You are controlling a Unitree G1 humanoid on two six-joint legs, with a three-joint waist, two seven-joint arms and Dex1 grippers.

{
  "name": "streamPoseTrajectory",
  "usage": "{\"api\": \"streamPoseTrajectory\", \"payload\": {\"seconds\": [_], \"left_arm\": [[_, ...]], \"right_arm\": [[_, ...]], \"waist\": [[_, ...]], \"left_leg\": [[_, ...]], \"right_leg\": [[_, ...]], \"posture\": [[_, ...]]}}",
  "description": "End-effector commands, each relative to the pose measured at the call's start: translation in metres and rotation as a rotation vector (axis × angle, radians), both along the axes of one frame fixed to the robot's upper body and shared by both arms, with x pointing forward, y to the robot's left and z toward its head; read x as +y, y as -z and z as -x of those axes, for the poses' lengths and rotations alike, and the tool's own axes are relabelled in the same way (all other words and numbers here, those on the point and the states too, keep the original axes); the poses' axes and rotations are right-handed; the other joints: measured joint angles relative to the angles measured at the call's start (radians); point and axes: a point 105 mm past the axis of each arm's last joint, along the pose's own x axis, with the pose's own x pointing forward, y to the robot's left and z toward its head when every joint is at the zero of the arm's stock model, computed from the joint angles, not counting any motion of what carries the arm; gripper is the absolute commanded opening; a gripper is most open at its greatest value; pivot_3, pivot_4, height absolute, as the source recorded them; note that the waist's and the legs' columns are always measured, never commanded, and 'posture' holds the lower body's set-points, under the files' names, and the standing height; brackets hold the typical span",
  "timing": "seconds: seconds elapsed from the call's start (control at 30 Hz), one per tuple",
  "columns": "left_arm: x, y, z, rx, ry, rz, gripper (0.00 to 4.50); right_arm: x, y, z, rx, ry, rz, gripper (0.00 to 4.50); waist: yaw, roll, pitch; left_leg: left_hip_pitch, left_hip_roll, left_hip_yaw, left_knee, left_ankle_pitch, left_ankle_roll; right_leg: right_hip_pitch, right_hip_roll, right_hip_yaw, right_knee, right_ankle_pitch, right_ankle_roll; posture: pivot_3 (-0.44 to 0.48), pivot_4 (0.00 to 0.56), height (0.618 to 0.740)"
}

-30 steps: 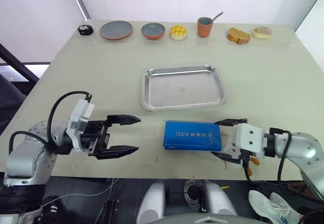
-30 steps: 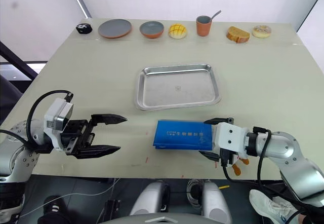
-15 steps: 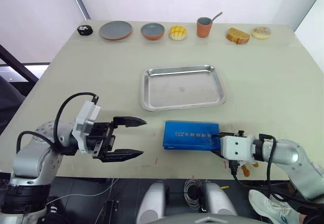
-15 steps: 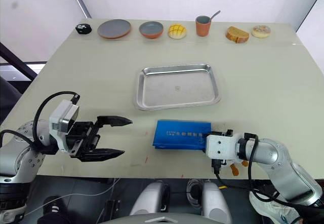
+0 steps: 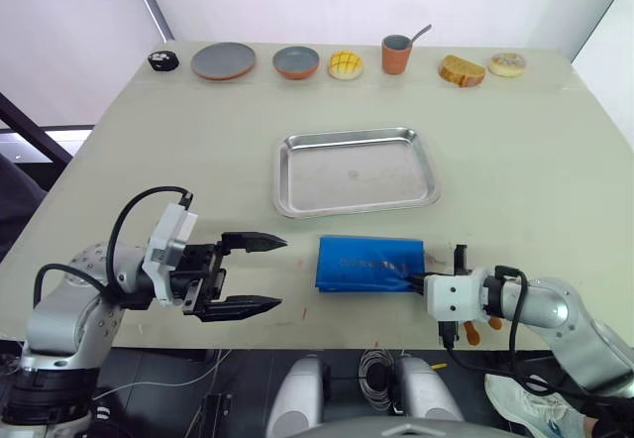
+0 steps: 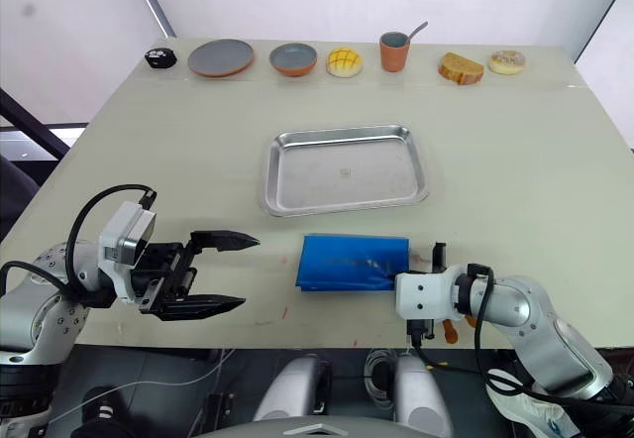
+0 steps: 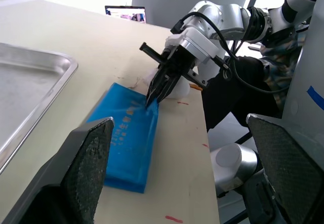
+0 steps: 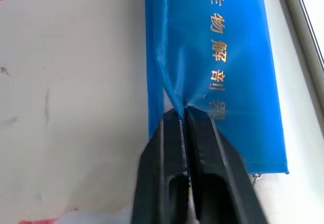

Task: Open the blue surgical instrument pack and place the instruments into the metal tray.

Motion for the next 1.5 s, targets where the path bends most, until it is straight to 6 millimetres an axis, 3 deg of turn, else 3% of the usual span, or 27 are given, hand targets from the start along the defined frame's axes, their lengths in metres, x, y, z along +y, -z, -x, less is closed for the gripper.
{"api": "streamPoseTrajectory", "payload": {"seconds": [0.03,0.57,0.97,1.27,1.5], "left_arm": [[0.001,-0.004,-0.001,-0.031,-0.001,0.013,4.50],[0.006,0.009,-0.007,-0.058,-0.069,0.019,4.50],[0.014,0.016,-0.011,-0.072,-0.116,0.020,4.50],[0.011,0.017,-0.014,-0.075,-0.121,0.026,4.50],[0.008,0.016,-0.012,-0.080,-0.124,0.033,4.50]], "right_arm": [[-0.011,0.010,-0.009,0.017,0.051,0.036,0.07],[-0.005,-0.044,-0.018,0.155,-0.014,-0.154,0.07],[-0.002,-0.091,-0.013,0.432,-0.136,-0.261,0.07],[-0.001,-0.105,-0.010,0.627,-0.206,-0.344,0.07],[0.007,-0.103,-0.015,0.714,-0.209,-0.406,0.07]], "waist": [[0.000,0.000,0.000],[0.001,0.001,0.001],[0.001,0.002,0.001],[0.001,0.002,0.002],[0.000,0.003,0.002]], "left_leg": [[0.000,0.000,0.000,0.000,0.000,0.000],[0.000,0.000,0.000,0.000,0.000,0.000],[-0.001,0.001,-0.001,0.000,0.000,0.000],[-0.001,0.001,-0.001,0.000,0.000,0.000],[-0.001,0.001,-0.001,0.000,0.000,0.000]], "right_leg": [[0.000,0.000,0.000,0.000,0.000,0.000],[0.000,0.000,0.000,0.000,0.000,0.000],[0.000,-0.001,-0.001,0.000,0.000,0.000],[0.000,-0.002,-0.001,0.000,0.000,0.000],[-0.001,-0.002,-0.001,0.000,0.000,0.000]], "posture": [[0.000,0.150,0.740],[0.000,0.150,0.740],[0.000,0.150,0.740],[0.000,0.150,0.740],[0.000,0.150,0.740]]}}
